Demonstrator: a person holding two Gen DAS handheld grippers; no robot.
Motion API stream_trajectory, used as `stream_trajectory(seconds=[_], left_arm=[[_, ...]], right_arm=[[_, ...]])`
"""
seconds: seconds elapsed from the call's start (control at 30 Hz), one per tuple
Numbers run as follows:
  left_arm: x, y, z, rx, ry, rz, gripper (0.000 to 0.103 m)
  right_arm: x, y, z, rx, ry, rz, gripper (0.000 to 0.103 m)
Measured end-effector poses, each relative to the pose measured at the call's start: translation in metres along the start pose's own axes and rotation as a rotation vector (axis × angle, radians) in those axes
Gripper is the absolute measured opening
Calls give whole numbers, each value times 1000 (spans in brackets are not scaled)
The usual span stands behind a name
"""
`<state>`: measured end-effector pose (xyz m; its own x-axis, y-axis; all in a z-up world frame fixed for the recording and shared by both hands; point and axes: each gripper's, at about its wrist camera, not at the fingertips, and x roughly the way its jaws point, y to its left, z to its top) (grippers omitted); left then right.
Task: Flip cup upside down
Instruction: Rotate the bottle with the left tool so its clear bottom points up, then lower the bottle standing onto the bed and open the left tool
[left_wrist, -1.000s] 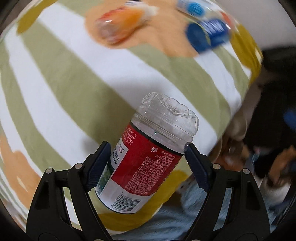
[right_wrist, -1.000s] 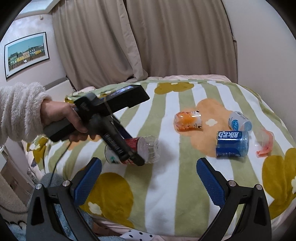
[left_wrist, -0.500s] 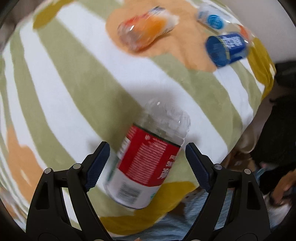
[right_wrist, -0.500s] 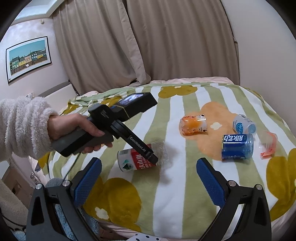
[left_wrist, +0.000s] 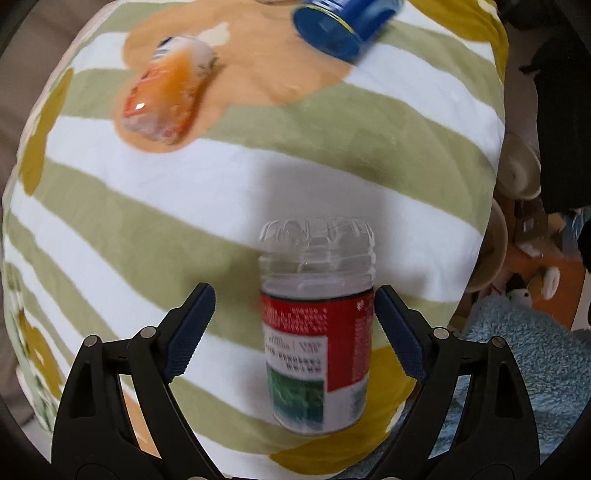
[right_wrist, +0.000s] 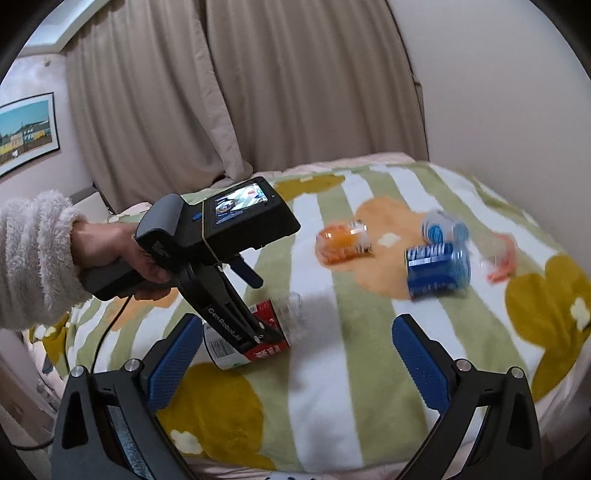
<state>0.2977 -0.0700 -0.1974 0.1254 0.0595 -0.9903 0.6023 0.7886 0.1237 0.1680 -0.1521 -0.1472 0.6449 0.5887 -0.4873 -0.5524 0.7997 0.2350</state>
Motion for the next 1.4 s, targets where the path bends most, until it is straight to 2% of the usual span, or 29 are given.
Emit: stream_trajectory(seconds=[0.1, 0.17, 0.2, 0.23, 0.33, 0.43, 0.5, 0.53, 0.57, 0.63, 0.73, 0.87, 0.97, 1.1, 1.4], left_arm=[[9, -2, 5, 9, 10, -18, 87], [12, 0, 9, -6, 15, -68, 77], [13, 1, 9, -15, 17, -89, 66], [14, 5, 9, -29, 22, -113, 61], [15, 8, 9, -53, 14, -134, 61], [8, 12, 7, -79, -38, -129, 61], [-10, 24, -4, -108, -134, -126, 61], [-24, 27, -9, -132, -235, -114, 61], [-33, 29, -15, -137, -300, -89, 61], [-54, 27, -33, -160, -516, 5, 61], [-55, 27, -65, -294, -770, 17, 61], [-41, 33, -83, -446, -892, 28, 61], [-26, 34, -88, -497, -915, 29, 61], [-18, 21, -94, -472, -910, 34, 61], [-32, 9, -119, -435, -801, 33, 61]], right_arm=[[1, 0, 0, -19, 3, -19, 102], [-1, 1, -1, -31, -2, -24, 102], [-1, 1, -1, -33, -5, -24, 102], [-2, 2, -1, -35, -7, -23, 103], [0, 1, -3, -32, -8, -23, 103], [-1, 1, -3, -35, -11, -27, 103], [-3, 1, -3, -35, -23, -29, 103], [-5, 0, -2, -36, -30, -31, 103], [-7, 0, -1, -36, -39, -33, 102], [-10, -2, 0, -32, -56, -33, 103], [-12, -5, 1, -14, -74, -25, 102], [-10, -4, 0, -5, -69, -17, 103], [-10, 0, -2, -26, -63, -21, 103], [-11, 3, -3, -47, -57, -22, 103], [-15, 5, -3, -58, -59, -10, 103]])
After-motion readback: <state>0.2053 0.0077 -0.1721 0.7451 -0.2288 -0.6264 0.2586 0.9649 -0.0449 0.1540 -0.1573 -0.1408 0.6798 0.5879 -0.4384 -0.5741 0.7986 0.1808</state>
